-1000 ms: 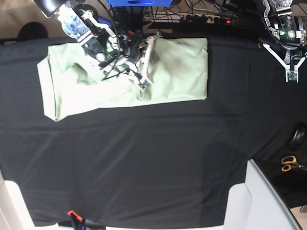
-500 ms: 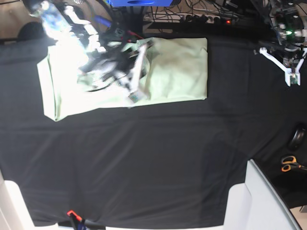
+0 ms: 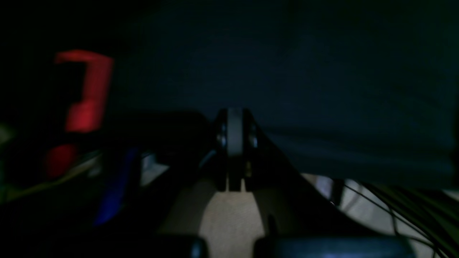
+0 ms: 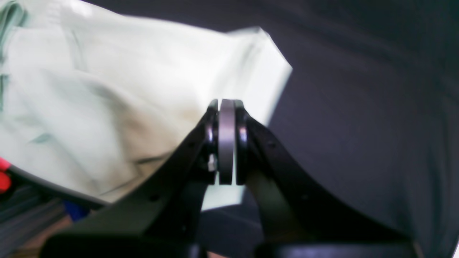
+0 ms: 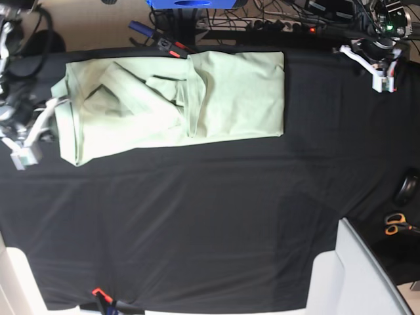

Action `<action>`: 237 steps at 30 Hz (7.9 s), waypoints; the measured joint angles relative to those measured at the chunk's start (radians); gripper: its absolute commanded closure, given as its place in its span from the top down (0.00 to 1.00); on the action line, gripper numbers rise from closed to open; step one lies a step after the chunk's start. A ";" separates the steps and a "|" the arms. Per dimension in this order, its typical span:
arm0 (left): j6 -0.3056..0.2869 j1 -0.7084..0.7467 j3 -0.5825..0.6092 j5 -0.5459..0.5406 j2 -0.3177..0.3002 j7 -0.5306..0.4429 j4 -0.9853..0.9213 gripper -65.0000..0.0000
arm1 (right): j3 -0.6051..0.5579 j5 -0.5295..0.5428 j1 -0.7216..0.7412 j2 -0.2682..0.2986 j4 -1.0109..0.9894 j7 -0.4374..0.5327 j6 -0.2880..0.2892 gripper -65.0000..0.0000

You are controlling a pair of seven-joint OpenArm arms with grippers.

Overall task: Fold the T-shirt properly
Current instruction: 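Grasp the shirt's opposite end with the right gripper, then fold the grasped end with the right gripper over the folded stack, then press and smooth the folded stack with the right gripper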

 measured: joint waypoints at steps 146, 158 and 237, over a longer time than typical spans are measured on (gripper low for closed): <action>0.001 -0.002 0.007 0.000 0.003 -0.001 -0.017 0.00 | -0.264 -0.692 -0.014 -0.183 0.042 -0.117 -0.228 0.00; 0.001 -0.002 0.000 -0.001 0.003 -0.001 -0.017 0.00 | -0.398 -0.929 -0.051 -0.312 0.117 -0.116 -0.233 0.00; 0.001 0.001 0.006 0.000 0.005 -0.001 -0.018 0.00 | -0.994 -0.902 -0.083 -0.304 0.077 -0.250 -0.366 0.00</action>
